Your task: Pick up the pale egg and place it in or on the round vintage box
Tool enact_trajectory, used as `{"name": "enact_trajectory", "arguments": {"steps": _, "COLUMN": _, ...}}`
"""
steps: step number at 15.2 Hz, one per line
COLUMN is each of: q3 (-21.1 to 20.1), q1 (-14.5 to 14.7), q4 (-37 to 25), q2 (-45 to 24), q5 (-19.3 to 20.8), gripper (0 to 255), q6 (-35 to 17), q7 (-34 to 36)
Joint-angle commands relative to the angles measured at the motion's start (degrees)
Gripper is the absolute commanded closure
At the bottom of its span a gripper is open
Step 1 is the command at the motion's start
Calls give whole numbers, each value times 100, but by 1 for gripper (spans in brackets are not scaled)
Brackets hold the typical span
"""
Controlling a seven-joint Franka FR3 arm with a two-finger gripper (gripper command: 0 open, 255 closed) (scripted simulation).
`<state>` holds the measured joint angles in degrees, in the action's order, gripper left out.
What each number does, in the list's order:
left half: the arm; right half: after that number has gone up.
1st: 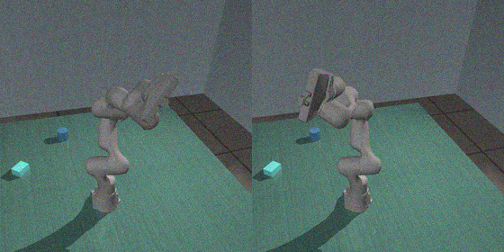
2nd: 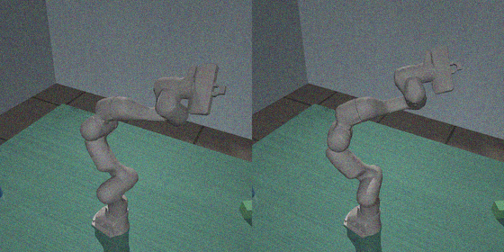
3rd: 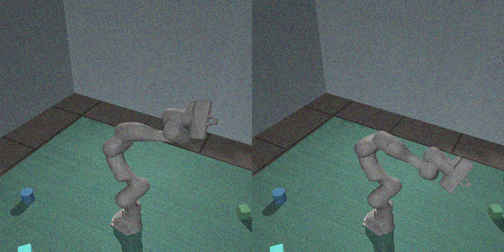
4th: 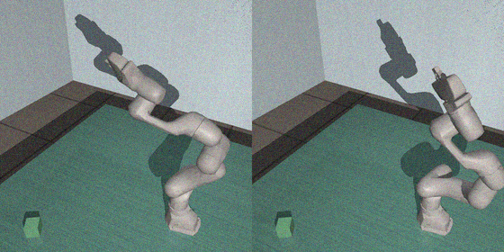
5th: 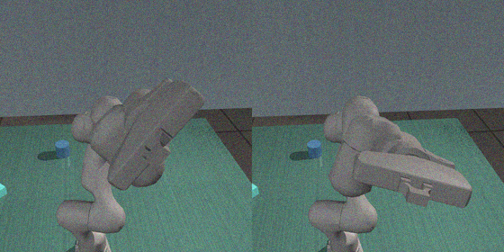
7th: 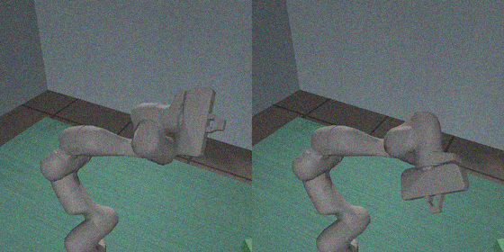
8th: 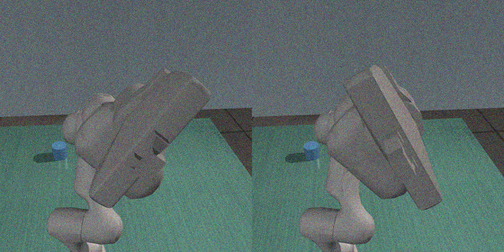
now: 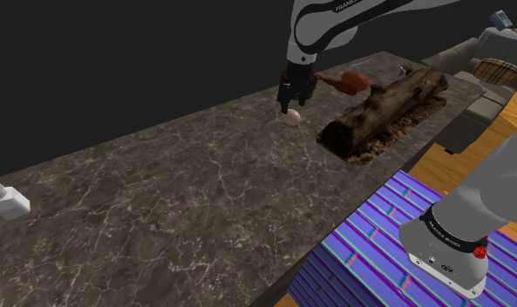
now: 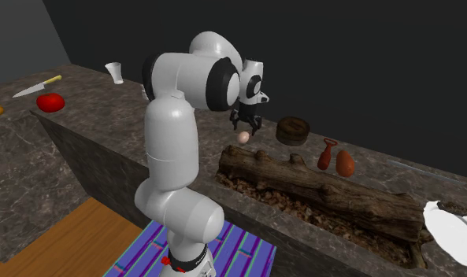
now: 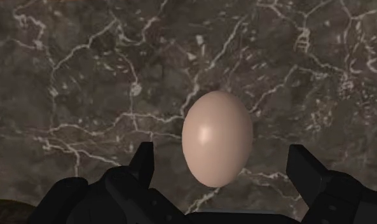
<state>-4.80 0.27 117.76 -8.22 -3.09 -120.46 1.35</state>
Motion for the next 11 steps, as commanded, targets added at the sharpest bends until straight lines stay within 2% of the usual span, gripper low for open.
{"name": "enact_trajectory", "arguments": {"steps": 1, "q3": -4, "q1": 5, "q4": 7, "q2": -93, "q5": -3, "gripper": 0, "q6": -111, "q7": 1}}
{"name": "enact_trajectory", "arguments": {"steps": 6, "q3": -10, "q1": 20, "q4": 221, "q2": -284, "q5": 1, "gripper": 0, "q6": -516, "q7": 5}}
{"name": "enact_trajectory", "arguments": {"steps": 11, "q3": -10, "q1": 20, "q4": 221, "q2": -284, "q5": 1, "gripper": 0, "q6": -516, "q7": 5}}
